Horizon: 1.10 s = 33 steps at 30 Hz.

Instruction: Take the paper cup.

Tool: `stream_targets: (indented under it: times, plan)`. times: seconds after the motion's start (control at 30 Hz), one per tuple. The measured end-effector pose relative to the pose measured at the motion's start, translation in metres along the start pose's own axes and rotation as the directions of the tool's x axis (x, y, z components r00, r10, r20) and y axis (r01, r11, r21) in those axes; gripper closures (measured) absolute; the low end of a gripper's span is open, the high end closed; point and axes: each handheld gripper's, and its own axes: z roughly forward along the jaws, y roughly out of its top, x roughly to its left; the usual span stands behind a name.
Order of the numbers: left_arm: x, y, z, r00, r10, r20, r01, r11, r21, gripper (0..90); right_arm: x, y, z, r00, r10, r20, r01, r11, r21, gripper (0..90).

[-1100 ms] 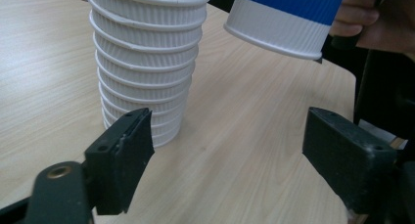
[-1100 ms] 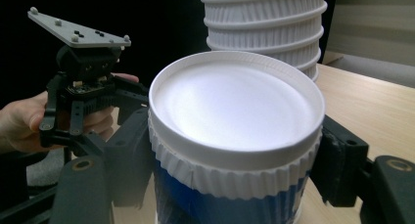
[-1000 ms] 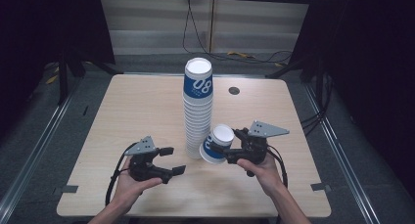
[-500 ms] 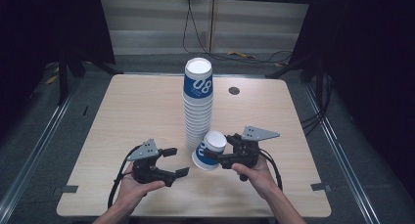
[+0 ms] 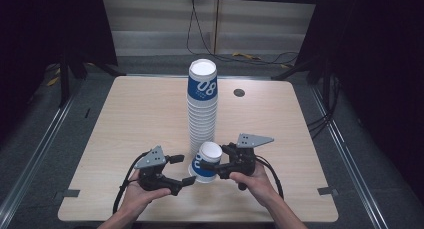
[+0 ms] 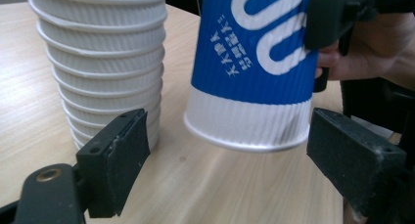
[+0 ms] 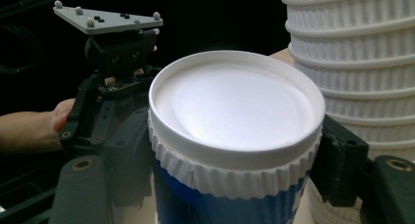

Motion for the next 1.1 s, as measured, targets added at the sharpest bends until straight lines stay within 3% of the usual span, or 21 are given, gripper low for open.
stream_targets:
  times: [0.37, 0.77, 0.97, 1.1]
  plan:
    - [-0.006, 0.001, 0.005, 0.9992, 0.020, 0.036, -0.019, 0.9997, -0.016, 15.6, 0.002, -0.003, 0.004, 0.9997, 0.010, -0.024, -0.010, 1.000, -0.007, 28.4]
    - [-0.010, 0.002, 0.010, 0.9985, 0.026, 0.048, -0.026, 0.9997, -0.006, 15.5, 0.005, -0.005, 0.010, 0.9982, 0.016, -0.058, -0.016, 1.000, -0.007, 28.5]
    - [-0.012, 0.002, 0.017, 0.9977, 0.039, 0.056, -0.040, 0.9989, 0.023, 15.5, 0.007, -0.003, 0.012, 0.9961, 0.025, -0.085, -0.027, 0.999, -0.031, 28.7]
    - [-0.013, 0.001, 0.017, 0.9974, 0.040, 0.059, -0.041, 0.9991, 0.013, 15.3, 0.008, -0.003, 0.013, 0.9954, 0.023, -0.093, -0.027, 0.999, -0.039, 28.7]
